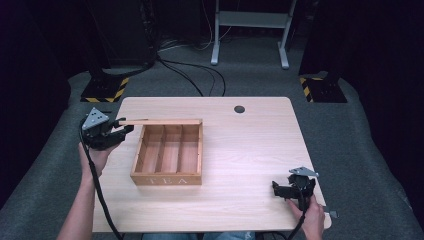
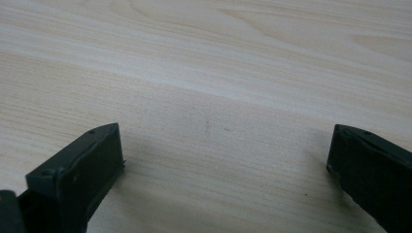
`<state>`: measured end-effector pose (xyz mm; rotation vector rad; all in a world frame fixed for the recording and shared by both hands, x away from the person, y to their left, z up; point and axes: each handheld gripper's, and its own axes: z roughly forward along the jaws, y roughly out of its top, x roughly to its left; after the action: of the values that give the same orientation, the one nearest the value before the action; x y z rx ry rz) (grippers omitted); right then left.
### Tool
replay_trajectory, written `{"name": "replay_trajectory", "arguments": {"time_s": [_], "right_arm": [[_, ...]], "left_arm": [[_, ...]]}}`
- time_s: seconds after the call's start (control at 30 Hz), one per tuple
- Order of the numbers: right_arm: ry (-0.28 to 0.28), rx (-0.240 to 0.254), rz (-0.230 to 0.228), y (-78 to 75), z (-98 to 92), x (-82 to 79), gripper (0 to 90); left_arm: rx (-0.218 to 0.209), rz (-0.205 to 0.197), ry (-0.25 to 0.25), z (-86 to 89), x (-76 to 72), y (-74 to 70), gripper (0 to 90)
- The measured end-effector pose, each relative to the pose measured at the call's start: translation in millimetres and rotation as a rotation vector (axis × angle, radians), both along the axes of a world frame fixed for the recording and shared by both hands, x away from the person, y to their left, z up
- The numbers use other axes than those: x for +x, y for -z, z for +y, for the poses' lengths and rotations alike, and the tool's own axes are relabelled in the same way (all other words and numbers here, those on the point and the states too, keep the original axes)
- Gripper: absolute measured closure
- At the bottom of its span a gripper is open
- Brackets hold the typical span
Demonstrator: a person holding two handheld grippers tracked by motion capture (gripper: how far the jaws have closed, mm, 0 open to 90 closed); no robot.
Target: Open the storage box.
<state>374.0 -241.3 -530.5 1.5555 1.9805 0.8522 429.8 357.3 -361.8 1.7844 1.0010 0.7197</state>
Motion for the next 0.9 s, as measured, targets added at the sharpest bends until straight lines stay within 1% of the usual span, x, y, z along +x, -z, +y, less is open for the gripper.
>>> {"name": "replay_trajectory", "arguments": {"time_s": [0.3, 0.4, 0.43, 0.5, 0.57, 0.6, 0.7, 0.73, 0.8, 0.83, 0.87, 0.9], "right_arm": [[0.000, 0.000, 0.000, 0.0, 0.0, 0.0, 0.0], [0.000, 0.000, 0.000, 0.0, 0.0, 0.0, 0.0], [0.000, 0.000, 0.000, 0.0, 0.0, 0.0, 0.0], [0.000, 0.000, 0.000, 0.0, 0.0, 0.0, 0.0], [0.000, 0.000, 0.000, 0.0, 0.0, 0.0, 0.0], [-0.004, -0.002, 0.000, 0.0, -0.3, -0.1, 0.0], [-0.001, 0.000, -0.001, 0.0, -0.1, 0.0, 0.0], [-0.012, -0.008, 0.003, -0.1, -1.0, -0.2, 0.0], [-0.001, 0.000, -0.001, 0.0, -0.1, 0.0, 0.0], [-0.004, -0.002, 0.000, 0.0, -0.4, 0.0, 0.0], [-0.012, -0.008, 0.003, -0.2, -1.0, -0.2, 0.0], [-0.005, -0.002, 0.001, 0.0, -0.4, -0.1, 0.0]], "left_arm": [[0.003, 0.004, 0.002, 0.1, -0.8, 0.3, 58.1], [0.000, 0.006, 0.006, 0.6, -2.3, 2.1, 57.8], [-0.007, 0.009, 0.011, 1.1, -2.9, 2.9, 57.4], [-0.019, 0.007, 0.008, 1.3, -4.2, 5.4, 56.8], [-0.029, 0.019, 0.013, 2.2, -5.3, 7.7, 56.1], [-0.033, 0.018, 0.013, 2.2, -6.2, 9.0, 55.9], [-0.028, 0.020, 0.011, 1.7, -9.9, 13.4, 55.4], [-0.029, 0.020, 0.011, 1.4, -11.2, 15.3, 55.1], [-0.028, 0.025, 0.008, 0.7, -13.9, 18.7, 54.6], [-0.022, 0.026, 0.010, 0.7, -15.0, 20.2, 54.0], [-0.026, 0.024, 0.008, 0.1, -16.2, 22.4, 53.5], [-0.025, 0.026, 0.009, -0.2, -17.2, 24.3, 52.7]]}}
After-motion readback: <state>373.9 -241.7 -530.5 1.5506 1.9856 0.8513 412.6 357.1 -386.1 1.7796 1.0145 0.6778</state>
